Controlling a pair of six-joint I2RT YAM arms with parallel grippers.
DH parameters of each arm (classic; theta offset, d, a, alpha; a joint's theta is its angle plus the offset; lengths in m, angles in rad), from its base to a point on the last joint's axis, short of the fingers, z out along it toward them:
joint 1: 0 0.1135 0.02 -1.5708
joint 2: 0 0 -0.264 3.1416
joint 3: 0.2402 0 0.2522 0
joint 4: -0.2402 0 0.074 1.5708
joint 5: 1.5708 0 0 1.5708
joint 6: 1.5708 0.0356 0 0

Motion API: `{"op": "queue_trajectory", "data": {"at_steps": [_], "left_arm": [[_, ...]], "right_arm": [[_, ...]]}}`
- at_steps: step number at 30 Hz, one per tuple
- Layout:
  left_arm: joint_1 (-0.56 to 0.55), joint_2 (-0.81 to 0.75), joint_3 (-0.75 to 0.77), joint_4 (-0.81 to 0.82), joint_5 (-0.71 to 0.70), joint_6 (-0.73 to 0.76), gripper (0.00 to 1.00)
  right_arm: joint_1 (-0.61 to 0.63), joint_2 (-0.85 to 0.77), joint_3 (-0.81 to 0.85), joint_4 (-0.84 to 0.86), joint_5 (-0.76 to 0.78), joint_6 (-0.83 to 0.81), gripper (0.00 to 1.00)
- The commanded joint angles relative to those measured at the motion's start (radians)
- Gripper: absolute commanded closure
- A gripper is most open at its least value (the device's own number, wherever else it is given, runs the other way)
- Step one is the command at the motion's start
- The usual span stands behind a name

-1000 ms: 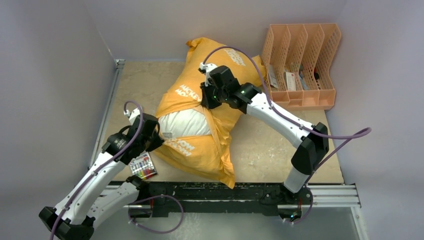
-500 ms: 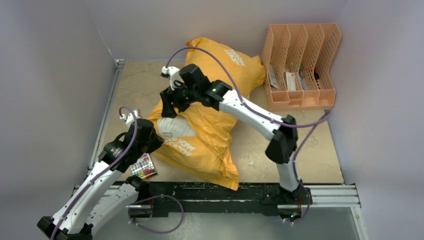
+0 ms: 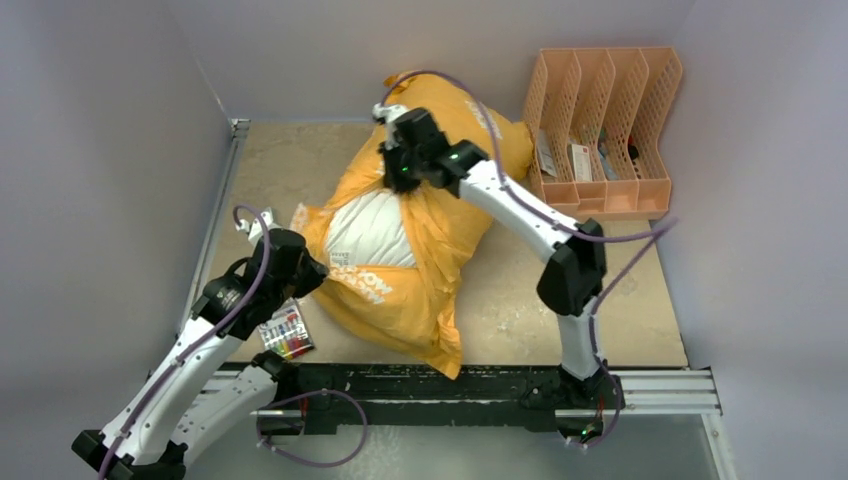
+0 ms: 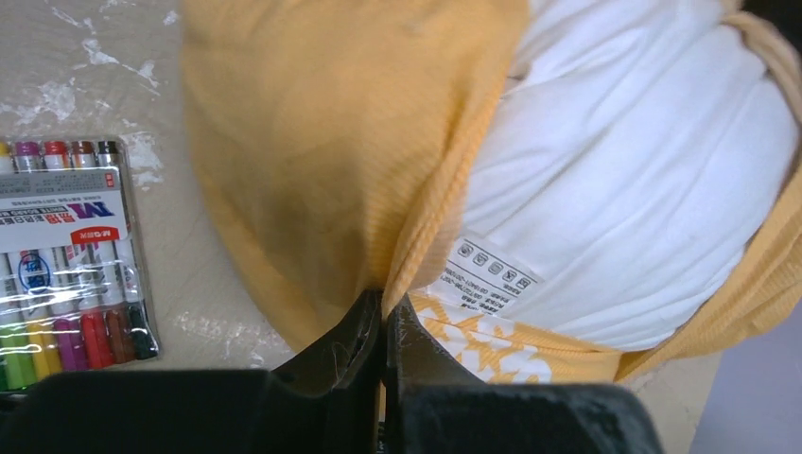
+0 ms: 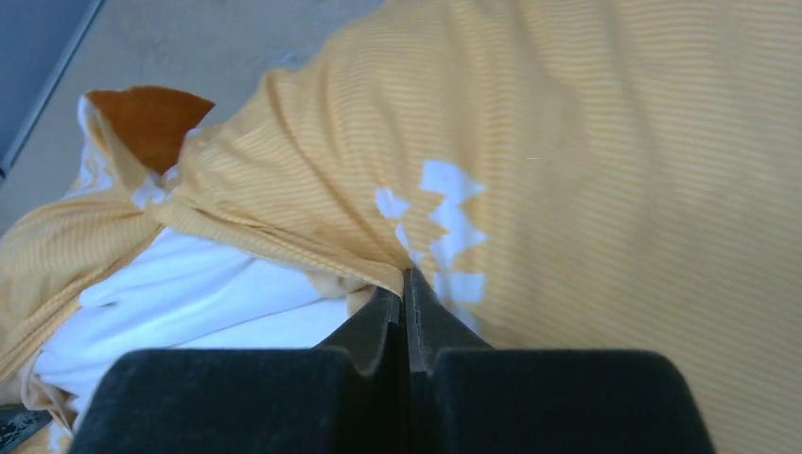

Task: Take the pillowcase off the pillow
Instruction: Remove the pillow from the pillowcase.

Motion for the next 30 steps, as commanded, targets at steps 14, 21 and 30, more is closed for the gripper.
{"op": "queue_trajectory", "data": {"at_steps": [14,21,30], "left_arm": [[0.009,0.206,0.264,0.069,-0.033,0.235,0.46],[0.012,0.482,0.578,0.057,0.007,0.413,0.28],[0.018,0.494,0.554,-0.078,0.113,0.448,0.34]], "right_arm": [[-0.207,-0.406,-0.528,0.171,-0.005,0.216,1.0],[-0.205,-0.448,-0.606,0.194,-0.059,0.249,1.0],[-0.205,-0.462,-0.598,0.177,-0.034,0.241,1.0]]}}
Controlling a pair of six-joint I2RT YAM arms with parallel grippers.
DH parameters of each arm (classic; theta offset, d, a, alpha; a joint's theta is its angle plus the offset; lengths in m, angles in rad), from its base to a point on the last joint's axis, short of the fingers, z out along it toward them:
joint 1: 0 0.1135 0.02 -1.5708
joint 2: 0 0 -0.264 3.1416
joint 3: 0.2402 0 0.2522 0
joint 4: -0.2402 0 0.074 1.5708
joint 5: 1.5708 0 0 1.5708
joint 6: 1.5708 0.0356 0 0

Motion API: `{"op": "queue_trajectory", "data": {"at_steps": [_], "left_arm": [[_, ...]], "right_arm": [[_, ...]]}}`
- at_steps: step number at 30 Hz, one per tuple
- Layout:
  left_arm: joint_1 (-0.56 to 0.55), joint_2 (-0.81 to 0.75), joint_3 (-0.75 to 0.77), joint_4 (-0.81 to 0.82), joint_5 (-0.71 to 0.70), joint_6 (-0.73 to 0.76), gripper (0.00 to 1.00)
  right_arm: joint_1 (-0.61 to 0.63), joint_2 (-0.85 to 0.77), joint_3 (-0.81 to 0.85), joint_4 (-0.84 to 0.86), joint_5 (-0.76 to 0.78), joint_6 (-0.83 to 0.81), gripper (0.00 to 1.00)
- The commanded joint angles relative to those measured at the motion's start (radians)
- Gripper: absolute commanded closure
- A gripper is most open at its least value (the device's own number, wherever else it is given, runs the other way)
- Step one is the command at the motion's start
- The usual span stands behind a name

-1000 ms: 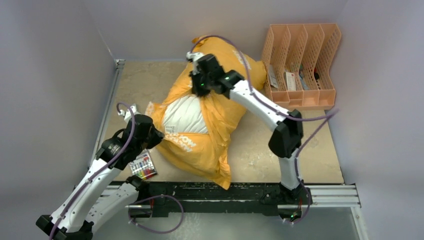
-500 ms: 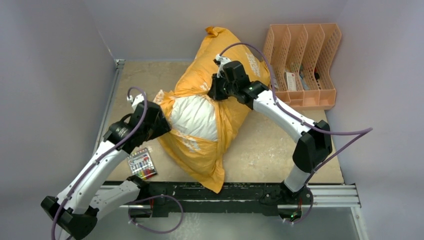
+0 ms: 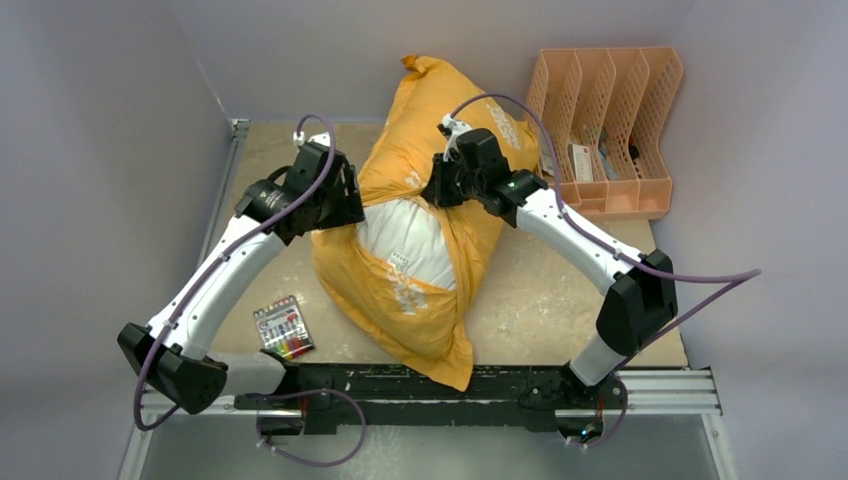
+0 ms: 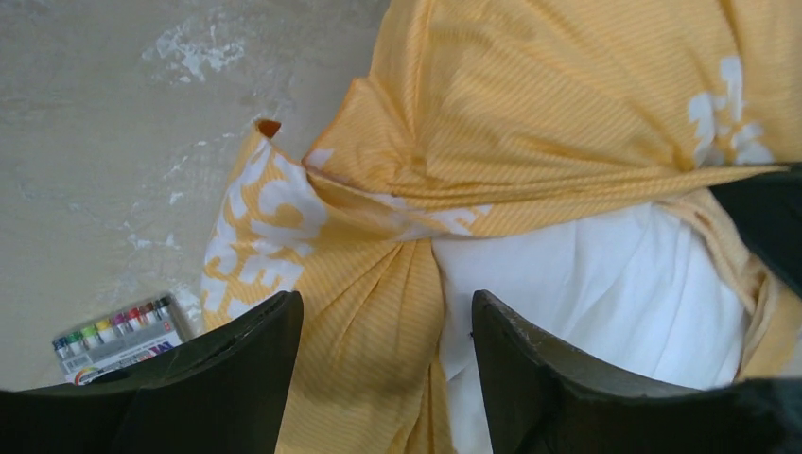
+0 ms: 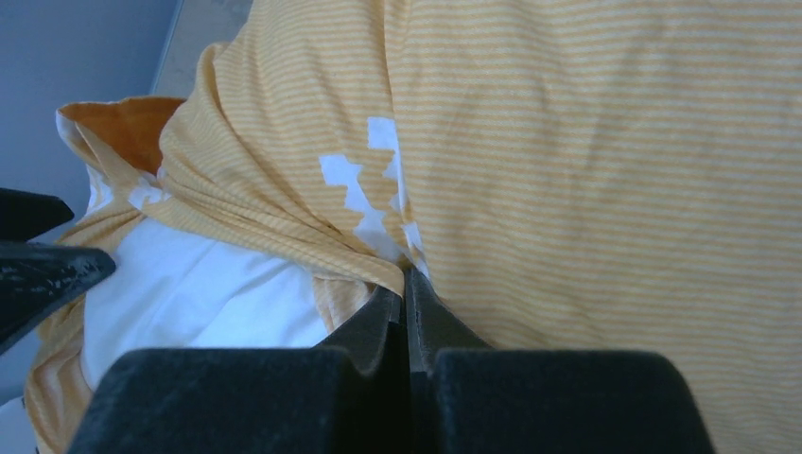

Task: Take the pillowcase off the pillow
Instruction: Remove the pillow from the pillowcase.

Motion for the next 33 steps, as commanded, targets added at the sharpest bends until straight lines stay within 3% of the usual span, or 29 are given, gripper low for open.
{"op": "queue_trajectory", "data": {"at_steps": [1,3,4,6,8,11,14,17,20,23,25,29,33], "left_arm": [[0.006,-0.088,-0.015,-0.086,0.122,0.043,0.34],[0.006,-0.115,-0.056,-0.089,0.158,0.025,0.34],[0.006,-0.13,-0.094,-0.072,0.179,0.024,0.39],[0.006,-0.124,-0.132,-0.101,0.148,0.028,0.65],[0.006,-0.107,-0.137,-0.197,0.034,0.019,1.0],[0.006,-0.185,-0.199,-0.215,-0.013,-0.004,1.0],[0.007,-0.277,-0.283,-0.233,-0.056,-0.055,1.0],[0.007,-0.334,-0.37,-0.286,-0.114,-0.113,1.0],[0.008,-0.395,-0.421,-0.298,-0.114,-0.156,1.0],[0.007,-0.425,-0.446,-0.299,-0.133,-0.176,1.0],[0.007,-0.422,-0.443,-0.252,-0.12,-0.171,1.0],[0.007,-0.394,-0.423,-0.119,-0.065,-0.156,1.0],[0.007,-0.341,-0.384,-0.028,-0.064,-0.122,1.0]], "right_arm": [[-0.038,-0.025,0.005,-0.076,0.08,-0.014,1.0],[-0.038,-0.011,0.023,-0.091,0.07,-0.023,1.0],[-0.038,-0.004,0.031,-0.095,0.065,-0.026,1.0],[-0.037,0.003,0.039,-0.095,0.067,-0.027,1.0],[-0.036,0.009,0.057,-0.093,0.094,-0.028,1.0],[-0.04,0.046,0.151,-0.16,0.2,-0.055,1.0],[-0.08,0.103,0.325,-0.27,0.411,-0.065,1.0],[-0.157,0.118,0.43,-0.272,0.397,-0.056,1.0],[-0.173,0.143,0.508,-0.275,0.294,-0.096,1.0],[-0.144,0.168,0.493,-0.273,-0.035,-0.155,1.0],[-0.078,0.162,0.466,-0.279,-0.134,-0.211,0.98],[0.113,0.162,0.516,-0.378,-0.051,-0.396,0.66],[0.23,0.169,0.49,-0.433,0.112,-0.436,0.33]]}}
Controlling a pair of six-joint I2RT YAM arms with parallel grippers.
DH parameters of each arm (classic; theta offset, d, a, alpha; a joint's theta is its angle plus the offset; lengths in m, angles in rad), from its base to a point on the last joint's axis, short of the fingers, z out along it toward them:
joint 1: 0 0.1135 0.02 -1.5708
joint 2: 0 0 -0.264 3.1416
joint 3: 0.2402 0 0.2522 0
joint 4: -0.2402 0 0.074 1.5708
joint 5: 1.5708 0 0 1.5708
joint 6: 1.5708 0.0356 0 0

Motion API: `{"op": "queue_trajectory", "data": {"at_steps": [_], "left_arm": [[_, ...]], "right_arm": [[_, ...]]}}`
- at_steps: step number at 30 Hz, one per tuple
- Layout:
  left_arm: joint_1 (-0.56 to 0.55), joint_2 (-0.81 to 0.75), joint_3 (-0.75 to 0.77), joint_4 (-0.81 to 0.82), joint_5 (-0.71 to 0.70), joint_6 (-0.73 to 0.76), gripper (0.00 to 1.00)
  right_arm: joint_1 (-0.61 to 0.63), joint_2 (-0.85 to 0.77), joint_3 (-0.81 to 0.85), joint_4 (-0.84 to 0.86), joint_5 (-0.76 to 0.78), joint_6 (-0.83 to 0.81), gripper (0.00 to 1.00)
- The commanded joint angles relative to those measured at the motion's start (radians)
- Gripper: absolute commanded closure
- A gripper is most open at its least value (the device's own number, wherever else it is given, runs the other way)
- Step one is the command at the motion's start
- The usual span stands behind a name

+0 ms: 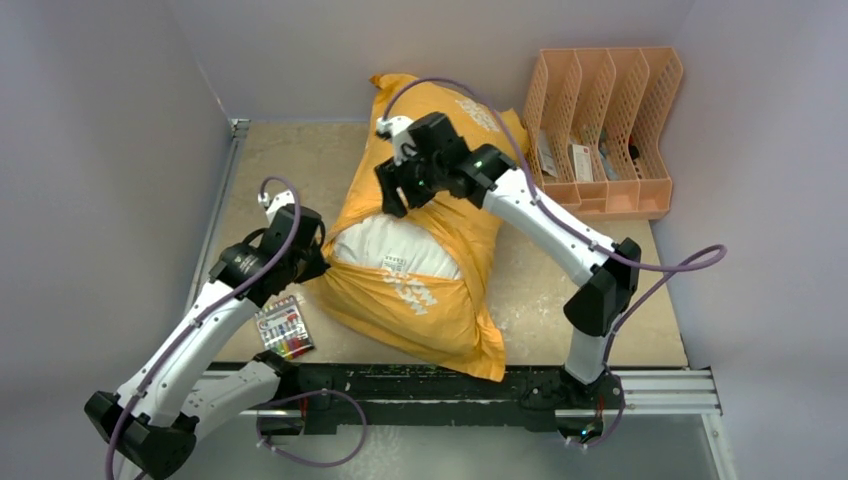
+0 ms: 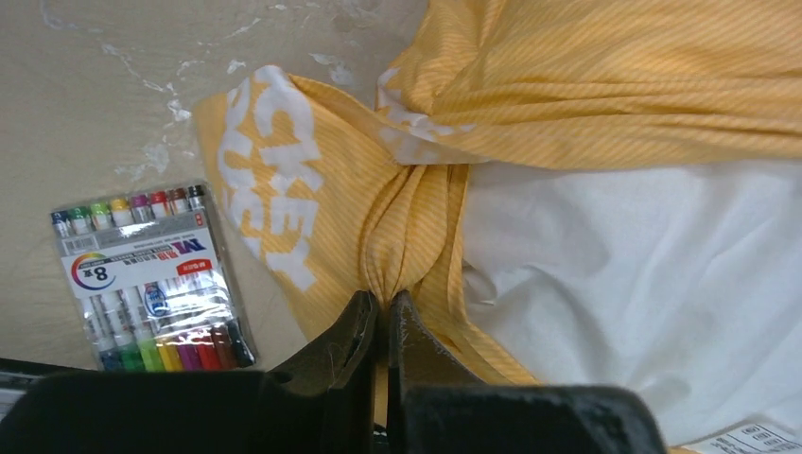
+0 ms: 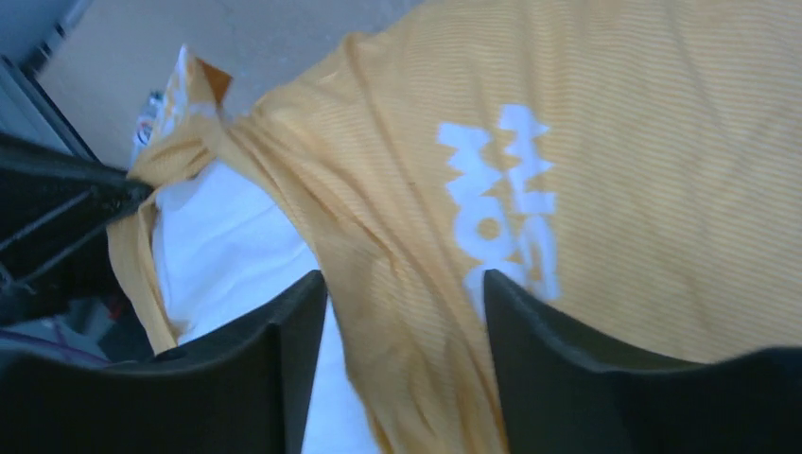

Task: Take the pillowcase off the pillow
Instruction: Remove the pillow from the pillowcase.

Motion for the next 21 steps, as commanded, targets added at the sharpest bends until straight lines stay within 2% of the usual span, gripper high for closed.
{"op": "queue_trajectory", "data": {"at_steps": [1,4,7,9,10,12,16,18,21], "left_arm": [[0.006,0.053,0.056,0.009,-0.064,0.07,1.0],[0.054,0.132,0.131,0.04,-0.111,0.143,1.0],[0.284,0.22,0.204,0.089,0.018,0.291,1.0],[0.433,0.286,0.256,0.134,0.132,0.384,1.0],[0.485,0.344,0.292,0.15,0.18,0.409,1.0],[0.543,0.449,0.374,0.152,0.26,0.44,1.0],[0.552,0.572,0.471,0.156,0.421,0.436,1.0],[0.552,0.556,0.444,0.173,0.443,0.415,0.77],[0.551,0.464,0.36,0.184,0.384,0.387,0.49]], "right_arm": [[0.126,-0.036,0.008,-0.058,0.209,-0.133,0.3],[0.168,-0.095,-0.1,-0.078,0.402,-0.092,0.27],[0.172,-0.216,-0.257,-0.028,0.542,-0.014,0.22],[0.172,-0.311,-0.314,-0.019,0.51,0.043,0.15],[0.17,-0.371,-0.341,0.01,0.501,0.063,0.09],[0.17,-0.448,-0.403,0.075,0.42,0.064,0.02],[0.171,-0.437,-0.409,0.095,0.279,0.066,0.01],[0.172,-0.395,-0.398,0.087,0.197,0.101,0.01],[0.182,-0.35,-0.435,0.166,0.119,0.138,0.01]]}}
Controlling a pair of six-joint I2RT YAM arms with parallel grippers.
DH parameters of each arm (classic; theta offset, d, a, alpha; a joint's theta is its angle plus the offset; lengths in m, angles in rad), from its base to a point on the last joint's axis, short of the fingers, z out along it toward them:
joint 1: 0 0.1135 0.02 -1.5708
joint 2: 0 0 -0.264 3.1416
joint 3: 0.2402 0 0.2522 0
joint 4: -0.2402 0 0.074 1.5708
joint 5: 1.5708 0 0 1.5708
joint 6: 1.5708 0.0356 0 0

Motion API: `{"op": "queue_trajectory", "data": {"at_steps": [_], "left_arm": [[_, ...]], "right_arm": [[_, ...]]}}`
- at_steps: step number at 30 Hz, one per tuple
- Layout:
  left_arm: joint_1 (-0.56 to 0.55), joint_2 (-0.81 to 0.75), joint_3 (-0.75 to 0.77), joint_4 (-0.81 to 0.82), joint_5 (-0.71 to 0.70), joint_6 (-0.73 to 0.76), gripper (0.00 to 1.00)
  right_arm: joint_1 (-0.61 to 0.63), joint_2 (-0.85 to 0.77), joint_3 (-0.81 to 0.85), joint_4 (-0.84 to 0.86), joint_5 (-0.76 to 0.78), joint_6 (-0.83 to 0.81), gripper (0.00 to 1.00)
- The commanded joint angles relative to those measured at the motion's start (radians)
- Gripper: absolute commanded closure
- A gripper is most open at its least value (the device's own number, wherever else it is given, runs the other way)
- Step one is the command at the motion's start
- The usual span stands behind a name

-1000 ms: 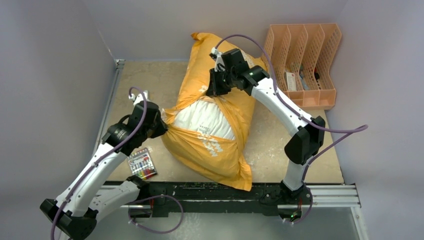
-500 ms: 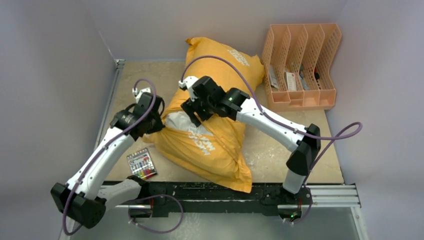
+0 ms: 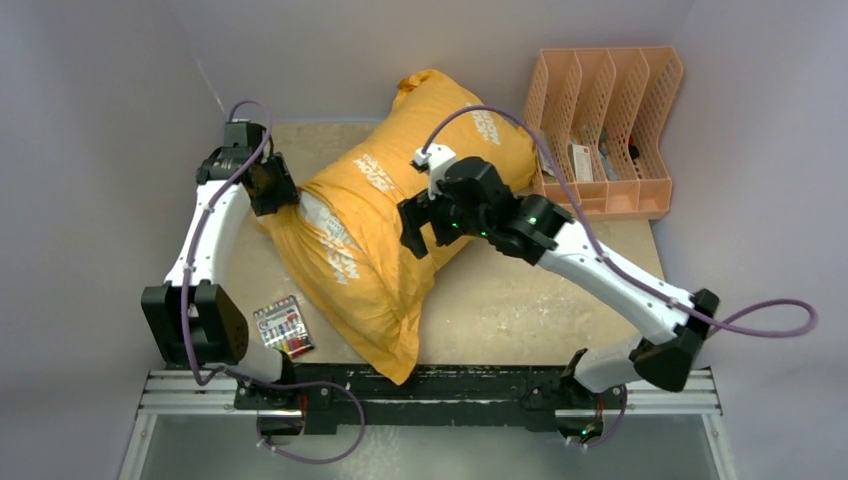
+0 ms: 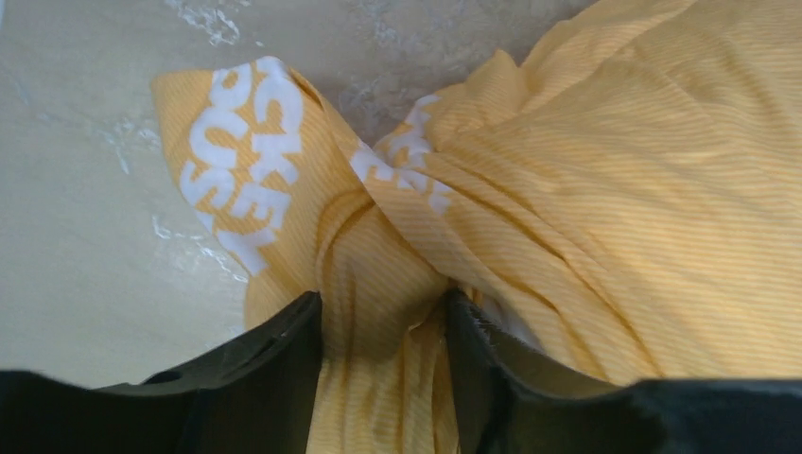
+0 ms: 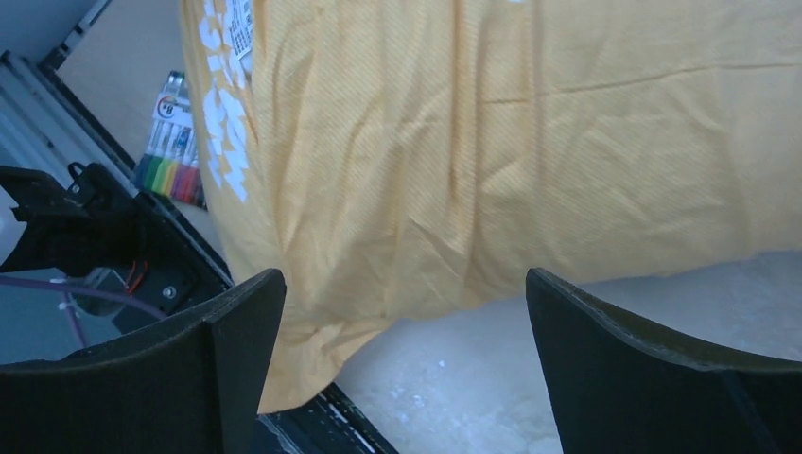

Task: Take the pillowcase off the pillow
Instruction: Remove the pillow from the pillowcase.

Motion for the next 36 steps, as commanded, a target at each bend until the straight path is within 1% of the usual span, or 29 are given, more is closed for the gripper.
{"op": "queue_trajectory", "data": {"at_steps": [1,2,4,7,8,9,11,12,13,15,16,17,18,19,21,23,24,25,27,28,29,30,31,32,33,34,35,36], "left_arm": [[-0.01,-0.157,-0.065,0.067,0.035,-0.021,0.42],[-0.01,-0.19,-0.086,0.058,0.023,-0.031,0.36],[-0.009,-0.247,-0.117,0.018,0.002,-0.044,0.29],[-0.01,-0.354,-0.168,-0.035,-0.06,-0.074,0.27],[-0.009,-0.39,-0.184,-0.048,-0.079,-0.079,0.25],[-0.01,-0.423,-0.195,-0.08,-0.113,-0.084,0.24],[-0.01,-0.474,-0.198,-0.123,-0.162,-0.091,0.23],[-0.01,-0.497,-0.195,-0.154,-0.139,-0.104,0.23],[-0.01,-0.528,-0.204,-0.146,-0.076,-0.121,0.23],[-0.012,-0.593,-0.268,-0.081,0.122,-0.173,0.29],[-0.014,-0.624,-0.308,-0.053,0.195,-0.209,0.29],[-0.022,-0.649,-0.344,-0.025,0.256,-0.242,0.29],[-0.038,-0.671,-0.369,-0.009,0.286,-0.275,0.29],[-0.079,-0.691,-0.394,0.008,0.29,-0.31,0.29],[-0.179,-0.712,-0.402,0.018,0.222,-0.38,0.29],[-0.301,-0.702,-0.407,0.03,0.134,-0.444,0.28],[-0.368,-0.69,-0.423,0.068,0.113,-0.499,0.27],[-0.454,-0.674,-0.429,0.1,0.06,-0.538,0.27],[-0.625,-0.629,-0.417,0.083,-0.163,-0.608,0.26],[-0.687,-0.611,-0.421,0.082,-0.251,-0.637,0.24],[-0.726,-0.586,-0.439,0.113,-0.279,-0.649,0.24],[-0.753,-0.554,-0.455,0.151,-0.274,-0.652,0.26],[-0.778,-0.512,-0.46,0.155,-0.29,-0.653,0.32],[-0.817,-0.476,-0.454,0.134,-0.326,-0.648,0.4],[-0.843,-0.45,-0.442,0.096,-0.376,-0.648,0.52],[-0.861,-0.438,-0.435,0.068,-0.412,-0.652,0.67],[-0.87,-0.439,-0.434,0.044,-0.435,-0.655,0.83],[-0.873,-0.455,-0.442,0.017,-0.454,-0.662,0.97]], "right_arm": [[0.021,0.122,-0.038,0.108,-0.144,0.073,0.01],[0.032,0.151,-0.024,0.112,-0.148,0.065,0.02],[0.056,0.22,0.01,0.109,-0.139,0.049,0.07],[0.083,0.298,0.044,0.085,-0.066,0.048,0.22],[0.089,0.309,0.04,0.087,-0.015,0.054,0.28],[0.091,0.318,0.04,0.08,0.055,0.069,0.39],[0.09,0.324,0.053,0.027,0.13,0.112,0.73],[0.088,0.32,0.063,0.016,0.186,0.116,0.91],[0.087,0.309,0.074,0.015,0.22,0.116,1.0],[0.08,0.283,0.086,0.047,0.236,0.102,1.0],[0.068,0.271,0.095,0.059,0.223,0.105,1.0],[0.051,0.259,0.1,0.067,0.194,0.122,1.0],[0.028,0.246,0.096,0.086,0.149,0.141,1.0],[-0.001,0.231,0.085,0.112,0.091,0.161,1.0],[-0.04,0.224,0.066,0.154,0.001,0.188,1.0],[-0.045,0.236,0.07,0.174,-0.052,0.174,1.0],[-0.045,0.248,0.078,0.173,-0.075,0.173,1.0],[-0.045,0.259,0.084,0.17,-0.082,0.174,1.0],[-0.045,0.276,0.094,0.174,-0.061,0.17,1.0],[-0.044,0.277,0.096,0.172,-0.059,0.166,1.0],[-0.044,0.273,0.092,0.169,-0.056,0.165,1.0],[-0.044,0.266,0.083,0.171,-0.046,0.165,1.0],[-0.044,0.255,0.074,0.172,-0.034,0.166,1.0],[-0.044,0.243,0.069,0.164,-0.018,0.168,1.0],[-0.044,0.232,0.067,0.147,-0.01,0.169,1.0],[-0.044,0.221,0.064,0.126,0.01,0.16,1.0],[-0.047,0.214,0.068,0.102,0.077,0.15,1.0],[-0.053,0.206,0.074,0.077,0.146,0.135,1.0]]}}
